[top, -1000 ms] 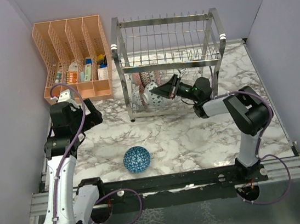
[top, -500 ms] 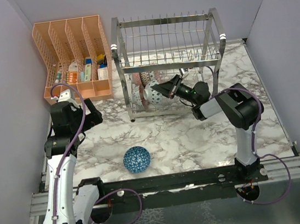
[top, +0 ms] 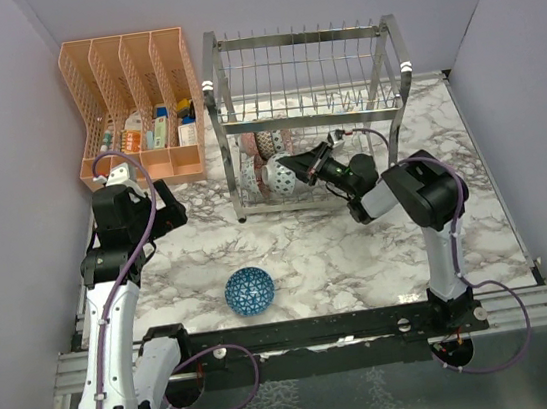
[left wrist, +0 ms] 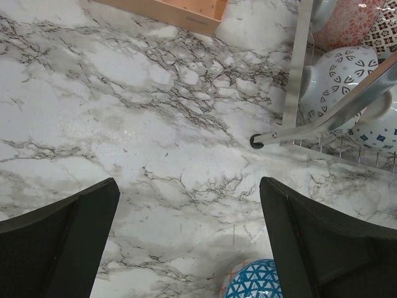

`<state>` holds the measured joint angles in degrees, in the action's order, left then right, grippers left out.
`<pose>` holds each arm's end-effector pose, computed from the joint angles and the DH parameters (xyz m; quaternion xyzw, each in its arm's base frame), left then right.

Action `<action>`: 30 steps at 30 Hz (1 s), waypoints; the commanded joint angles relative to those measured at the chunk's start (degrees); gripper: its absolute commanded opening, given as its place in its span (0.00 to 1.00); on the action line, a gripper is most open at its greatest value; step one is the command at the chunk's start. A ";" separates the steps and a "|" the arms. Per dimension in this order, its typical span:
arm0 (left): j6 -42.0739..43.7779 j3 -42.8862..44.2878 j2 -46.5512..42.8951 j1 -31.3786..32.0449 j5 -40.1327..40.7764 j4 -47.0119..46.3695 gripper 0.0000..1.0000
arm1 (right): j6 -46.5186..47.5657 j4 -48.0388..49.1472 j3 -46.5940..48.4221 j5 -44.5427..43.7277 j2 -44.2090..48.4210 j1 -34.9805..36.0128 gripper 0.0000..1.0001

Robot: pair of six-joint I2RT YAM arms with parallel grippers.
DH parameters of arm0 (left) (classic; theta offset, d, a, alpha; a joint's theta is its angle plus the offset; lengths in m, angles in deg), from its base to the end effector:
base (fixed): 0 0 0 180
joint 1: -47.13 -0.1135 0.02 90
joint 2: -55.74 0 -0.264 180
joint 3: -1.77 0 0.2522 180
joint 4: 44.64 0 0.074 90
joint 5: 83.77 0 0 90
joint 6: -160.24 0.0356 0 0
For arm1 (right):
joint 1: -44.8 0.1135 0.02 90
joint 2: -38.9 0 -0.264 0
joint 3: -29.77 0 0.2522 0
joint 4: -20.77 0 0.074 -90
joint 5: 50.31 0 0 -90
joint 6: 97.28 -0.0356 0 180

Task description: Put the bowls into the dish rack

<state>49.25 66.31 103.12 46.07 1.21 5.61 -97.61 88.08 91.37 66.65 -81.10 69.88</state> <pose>0.1739 0.0001 0.3224 -0.1475 0.8661 -0.1203 0.4622 0.3451 0.1793 0.1437 0.1916 0.6279 0.7056 0.2667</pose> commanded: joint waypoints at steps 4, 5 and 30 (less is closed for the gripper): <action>0.34 0.48 -0.31 -0.17 0.80 -1.22 0.99 | -4.38 13.08 1.81 -5.68 -1.57 1.86 0.01; 0.41 0.54 -0.35 -0.17 0.79 -1.19 0.99 | -4.50 12.91 2.02 -6.11 -1.74 2.28 0.01; 0.79 0.39 -1.05 -0.17 0.98 -0.97 0.99 | -1.17 10.44 -1.88 -10.51 -1.90 4.98 0.20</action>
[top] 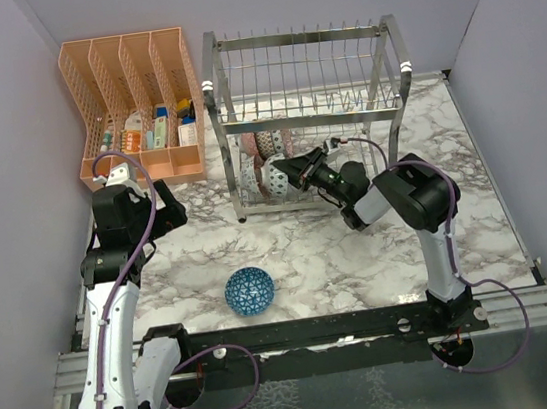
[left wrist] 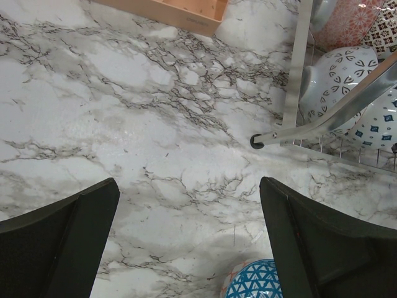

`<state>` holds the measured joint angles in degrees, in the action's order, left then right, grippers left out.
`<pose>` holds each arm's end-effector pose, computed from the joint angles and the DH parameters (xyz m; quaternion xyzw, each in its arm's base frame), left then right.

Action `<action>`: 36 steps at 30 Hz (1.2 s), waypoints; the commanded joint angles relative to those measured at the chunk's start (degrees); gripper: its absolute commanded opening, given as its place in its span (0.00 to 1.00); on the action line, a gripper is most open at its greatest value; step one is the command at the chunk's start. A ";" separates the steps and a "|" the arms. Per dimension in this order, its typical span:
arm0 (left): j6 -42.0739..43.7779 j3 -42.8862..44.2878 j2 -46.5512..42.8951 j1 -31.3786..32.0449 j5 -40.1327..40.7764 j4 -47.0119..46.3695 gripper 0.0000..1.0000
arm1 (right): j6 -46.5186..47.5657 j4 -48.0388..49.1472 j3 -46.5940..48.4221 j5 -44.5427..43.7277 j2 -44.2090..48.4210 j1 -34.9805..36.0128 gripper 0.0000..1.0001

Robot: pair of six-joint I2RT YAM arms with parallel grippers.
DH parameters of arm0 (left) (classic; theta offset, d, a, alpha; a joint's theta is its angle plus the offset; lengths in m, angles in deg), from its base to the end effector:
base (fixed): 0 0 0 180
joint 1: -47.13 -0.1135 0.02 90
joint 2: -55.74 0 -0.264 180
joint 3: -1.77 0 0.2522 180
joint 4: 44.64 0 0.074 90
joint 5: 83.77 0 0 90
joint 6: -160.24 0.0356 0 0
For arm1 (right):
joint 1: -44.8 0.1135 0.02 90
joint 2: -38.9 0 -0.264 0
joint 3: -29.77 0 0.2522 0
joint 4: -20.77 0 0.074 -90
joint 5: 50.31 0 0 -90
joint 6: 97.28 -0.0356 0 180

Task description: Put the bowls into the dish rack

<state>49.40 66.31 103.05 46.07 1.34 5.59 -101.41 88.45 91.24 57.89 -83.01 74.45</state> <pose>0.1737 0.0002 0.3226 -0.1468 0.8659 -0.1188 0.4632 0.3342 0.2031 0.1318 0.2478 0.6154 0.7028 0.2569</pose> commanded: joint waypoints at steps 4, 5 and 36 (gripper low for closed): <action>0.52 0.42 -0.99 -0.16 0.93 -0.91 0.99 | 4.36 8.48 -0.88 -0.09 0.38 0.40 0.32; 0.55 0.45 -0.99 -0.16 1.00 -0.88 0.99 | 4.64 8.46 -0.78 0.20 0.54 0.36 0.33; -0.48 1.42 -1.23 -0.17 0.24 -0.37 0.99 | 27.62 -15.20 -18.14 8.05 29.46 16.92 0.53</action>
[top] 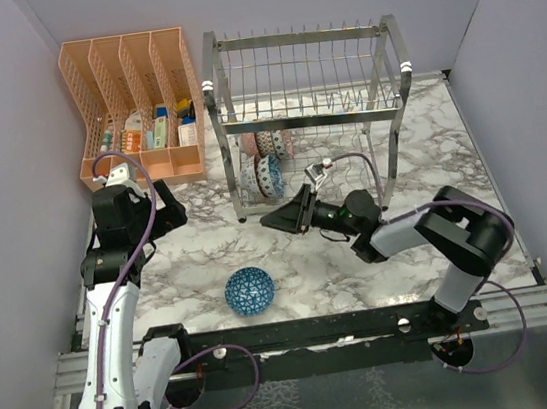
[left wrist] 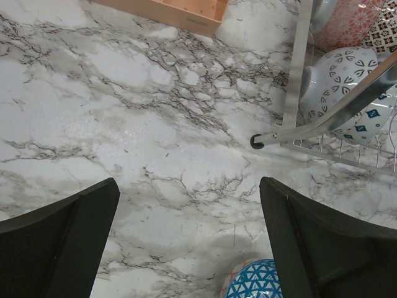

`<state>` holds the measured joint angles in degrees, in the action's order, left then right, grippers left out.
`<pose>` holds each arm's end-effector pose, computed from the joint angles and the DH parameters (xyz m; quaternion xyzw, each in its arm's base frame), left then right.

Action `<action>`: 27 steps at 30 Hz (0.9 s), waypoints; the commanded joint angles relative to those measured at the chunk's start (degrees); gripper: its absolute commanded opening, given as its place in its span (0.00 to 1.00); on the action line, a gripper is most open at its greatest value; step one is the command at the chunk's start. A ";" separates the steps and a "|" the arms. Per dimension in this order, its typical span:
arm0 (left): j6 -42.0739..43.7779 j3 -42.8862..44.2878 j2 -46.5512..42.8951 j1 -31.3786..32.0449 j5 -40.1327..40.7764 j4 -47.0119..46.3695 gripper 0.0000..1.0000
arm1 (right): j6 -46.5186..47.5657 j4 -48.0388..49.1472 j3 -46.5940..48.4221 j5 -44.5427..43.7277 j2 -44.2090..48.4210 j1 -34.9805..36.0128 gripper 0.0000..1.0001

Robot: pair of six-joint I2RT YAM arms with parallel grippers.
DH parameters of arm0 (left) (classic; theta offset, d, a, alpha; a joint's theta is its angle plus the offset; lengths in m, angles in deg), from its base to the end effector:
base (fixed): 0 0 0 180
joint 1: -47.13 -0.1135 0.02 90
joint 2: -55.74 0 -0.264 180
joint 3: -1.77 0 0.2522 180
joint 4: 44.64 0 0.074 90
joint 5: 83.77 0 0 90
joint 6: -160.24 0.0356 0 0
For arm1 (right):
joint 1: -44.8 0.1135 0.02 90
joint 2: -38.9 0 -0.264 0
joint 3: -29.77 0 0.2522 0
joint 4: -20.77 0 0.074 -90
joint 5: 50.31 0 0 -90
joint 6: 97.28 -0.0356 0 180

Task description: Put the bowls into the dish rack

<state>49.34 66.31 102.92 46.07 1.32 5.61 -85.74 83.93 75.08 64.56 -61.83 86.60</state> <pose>0.1732 0.0002 0.3229 -0.1470 0.8654 -0.1193 0.4639 0.2268 0.2229 0.1796 0.0480 0.6608 0.7084 0.2435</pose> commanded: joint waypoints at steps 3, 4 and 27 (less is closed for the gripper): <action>-0.81 1.20 -1.23 -0.17 0.20 -0.34 0.99 | 19.86 -21.59 -3.50 -2.15 14.81 8.51 0.57; -0.88 1.13 -1.29 -0.17 0.12 -0.29 0.99 | 22.40 -25.60 -3.43 -3.53 16.81 9.83 0.58; -2.23 2.23 -3.17 -0.17 0.68 1.67 0.99 | 63.47 -84.82 29.17 -26.17 2.68 40.40 0.62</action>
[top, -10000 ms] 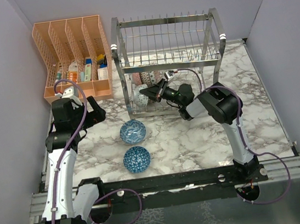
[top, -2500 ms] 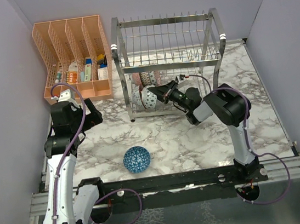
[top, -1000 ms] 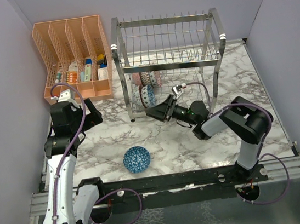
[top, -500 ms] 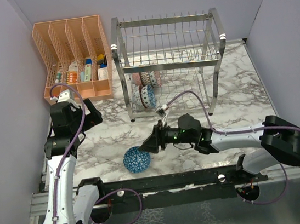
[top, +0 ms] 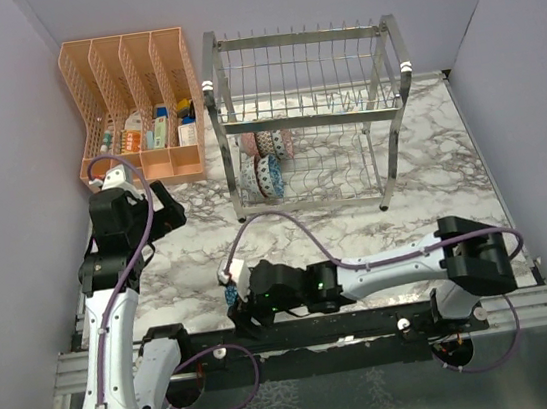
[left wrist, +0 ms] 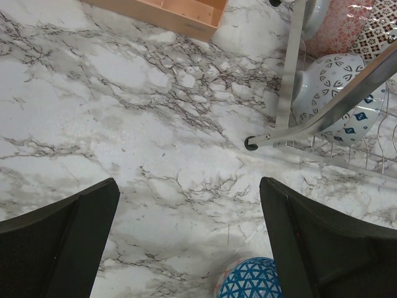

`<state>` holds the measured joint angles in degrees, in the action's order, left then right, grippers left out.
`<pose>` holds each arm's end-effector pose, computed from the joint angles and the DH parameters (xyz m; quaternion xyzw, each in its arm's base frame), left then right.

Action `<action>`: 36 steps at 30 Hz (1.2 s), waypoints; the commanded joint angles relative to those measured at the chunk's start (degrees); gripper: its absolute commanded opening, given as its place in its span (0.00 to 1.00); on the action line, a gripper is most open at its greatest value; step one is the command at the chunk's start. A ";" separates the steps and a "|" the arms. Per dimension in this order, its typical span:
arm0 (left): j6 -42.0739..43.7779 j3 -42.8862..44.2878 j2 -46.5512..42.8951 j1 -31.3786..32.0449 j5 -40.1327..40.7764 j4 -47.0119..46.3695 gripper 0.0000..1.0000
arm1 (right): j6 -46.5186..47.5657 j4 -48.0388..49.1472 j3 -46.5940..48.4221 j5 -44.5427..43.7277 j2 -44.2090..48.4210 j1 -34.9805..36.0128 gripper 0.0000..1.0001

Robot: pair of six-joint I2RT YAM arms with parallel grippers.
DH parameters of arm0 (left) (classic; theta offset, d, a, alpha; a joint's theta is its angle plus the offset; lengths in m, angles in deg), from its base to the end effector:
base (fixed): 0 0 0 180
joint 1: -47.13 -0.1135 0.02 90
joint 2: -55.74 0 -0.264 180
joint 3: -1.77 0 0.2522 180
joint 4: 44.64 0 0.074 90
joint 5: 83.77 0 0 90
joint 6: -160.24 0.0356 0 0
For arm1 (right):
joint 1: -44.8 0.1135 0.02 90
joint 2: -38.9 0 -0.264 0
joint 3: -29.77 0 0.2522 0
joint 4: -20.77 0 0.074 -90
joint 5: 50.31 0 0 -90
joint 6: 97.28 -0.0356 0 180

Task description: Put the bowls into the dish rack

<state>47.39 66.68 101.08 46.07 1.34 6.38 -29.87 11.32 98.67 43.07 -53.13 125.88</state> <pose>0.1655 0.0000 0.3286 -0.1601 0.8569 -0.1289 0.4727 0.0528 0.3496 0.2193 -0.4407 0.7580 0.3935 0.2764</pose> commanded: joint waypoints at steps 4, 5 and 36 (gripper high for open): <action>-0.02 1.76 -1.67 -0.17 0.81 1.15 0.99 | 10.06 -15.59 8.93 -8.61 -9.46 1.94 0.62; 0.02 1.70 -1.68 -0.17 0.89 1.15 0.99 | 10.49 -15.91 9.33 -9.52 -9.94 1.97 0.62; 0.20 -0.70 -1.65 -0.17 0.30 -0.53 0.99 | 7.16 -16.34 5.40 -16.65 -8.53 2.15 0.01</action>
<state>47.46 66.29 100.21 46.07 1.34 6.94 -19.49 -2.75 106.23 28.78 -63.33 127.73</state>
